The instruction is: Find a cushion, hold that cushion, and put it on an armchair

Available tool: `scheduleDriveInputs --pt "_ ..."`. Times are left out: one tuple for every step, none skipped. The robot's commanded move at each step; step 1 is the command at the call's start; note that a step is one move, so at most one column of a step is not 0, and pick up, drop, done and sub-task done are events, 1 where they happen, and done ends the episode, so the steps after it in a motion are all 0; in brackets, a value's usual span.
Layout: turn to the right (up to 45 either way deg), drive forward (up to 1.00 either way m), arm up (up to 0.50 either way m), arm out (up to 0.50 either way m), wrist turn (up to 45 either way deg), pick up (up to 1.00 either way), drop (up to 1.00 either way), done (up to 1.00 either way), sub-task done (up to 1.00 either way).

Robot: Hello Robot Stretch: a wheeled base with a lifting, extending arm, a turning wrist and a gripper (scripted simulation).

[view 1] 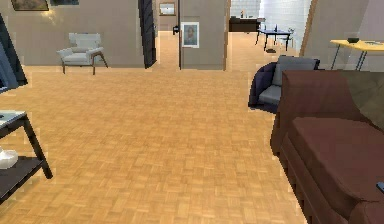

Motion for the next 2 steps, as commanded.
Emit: scheduleDriveInputs --pt "0.0 0.00 0.38 0.00 0.0 0.00 0.00 0.00 0.00" --pt "0.0 0.00 0.00 0.00 -45.0 0.00 0.00 0.00 0.00"
